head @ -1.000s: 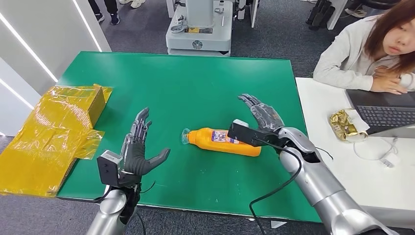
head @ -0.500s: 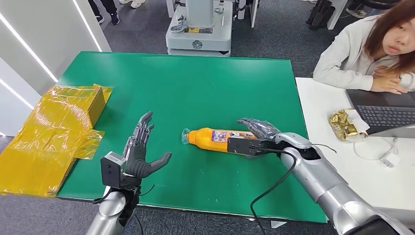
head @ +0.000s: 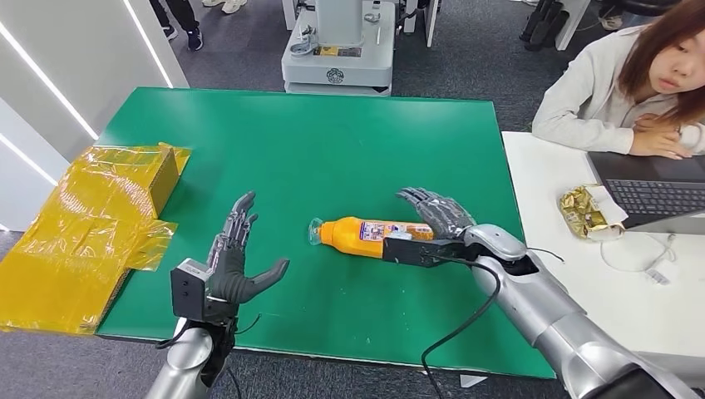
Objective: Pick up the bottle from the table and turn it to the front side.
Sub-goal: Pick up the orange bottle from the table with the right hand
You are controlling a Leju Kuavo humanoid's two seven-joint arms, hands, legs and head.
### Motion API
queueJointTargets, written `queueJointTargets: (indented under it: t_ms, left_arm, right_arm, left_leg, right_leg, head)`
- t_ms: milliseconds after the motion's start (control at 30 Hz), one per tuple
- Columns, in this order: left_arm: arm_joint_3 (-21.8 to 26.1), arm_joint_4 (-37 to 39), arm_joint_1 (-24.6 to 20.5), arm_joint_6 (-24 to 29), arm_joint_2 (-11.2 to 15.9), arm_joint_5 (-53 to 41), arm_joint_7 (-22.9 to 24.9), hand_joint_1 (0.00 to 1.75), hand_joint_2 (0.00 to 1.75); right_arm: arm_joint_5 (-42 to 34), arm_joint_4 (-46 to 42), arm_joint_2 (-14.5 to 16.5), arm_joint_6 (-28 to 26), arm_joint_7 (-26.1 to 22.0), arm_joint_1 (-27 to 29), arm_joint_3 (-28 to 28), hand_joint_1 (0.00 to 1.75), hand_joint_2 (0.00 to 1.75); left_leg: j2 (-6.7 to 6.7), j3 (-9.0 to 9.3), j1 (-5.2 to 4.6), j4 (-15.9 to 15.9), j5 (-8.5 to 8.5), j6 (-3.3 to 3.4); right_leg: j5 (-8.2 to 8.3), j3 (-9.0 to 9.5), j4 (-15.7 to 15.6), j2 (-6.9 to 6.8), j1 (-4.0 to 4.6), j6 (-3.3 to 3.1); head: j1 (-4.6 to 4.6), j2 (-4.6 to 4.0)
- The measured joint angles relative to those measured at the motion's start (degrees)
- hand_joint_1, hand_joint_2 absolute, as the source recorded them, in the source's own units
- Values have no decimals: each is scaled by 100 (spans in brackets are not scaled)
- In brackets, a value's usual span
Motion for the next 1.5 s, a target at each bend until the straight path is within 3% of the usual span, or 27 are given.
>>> queueJointTargets:
  t_ms: [100,200,467,567,900,1500]
  left_arm:
    - [-1,1,32,43,0,-148,-66,0,175]
    - [-2,1,32,14,-2,-222,-93,0,175]
    - [-2,1,-24,-67,-30,-126,-26,0,175]
    - [-2,1,-59,-124,-31,-54,43,0,175]
    - [-62,122,-224,-274,-26,86,275,0,175]
    - [-92,254,-173,-98,37,155,258,0,175]
  right_arm:
    - [134,-79,49,-350,-25,57,17,0,175]
    - [230,-121,105,-349,49,69,40,0,175]
    - [229,-16,282,262,200,12,101,0,175]
    - [100,126,320,784,247,-58,127,0,175]
    - [277,710,304,1738,700,-306,454,0,175]
    - [340,852,176,1472,811,-312,915,0,175]
  left_leg:
    - [0,0,0,0,0,0]
    - [1,1,0,0,0,0]
    - [1,1,0,0,2,3]
    - [1,0,0,0,2,3]
    - [1,2,-1,2,2,3]
    - [2,1,-1,2,2,3]
  right_leg:
    - [0,-1,0,0,0,0]
    - [0,-1,0,0,0,0]
    - [1,0,0,0,0,1]
    - [1,0,0,0,0,1]
    - [2,-1,-1,2,-1,2]
    - [2,0,-1,3,0,2]
  head:
    - [0,0]
    - [0,0]
    - [1,0]
    - [1,0]
    - [-1,0]
    - [1,0]
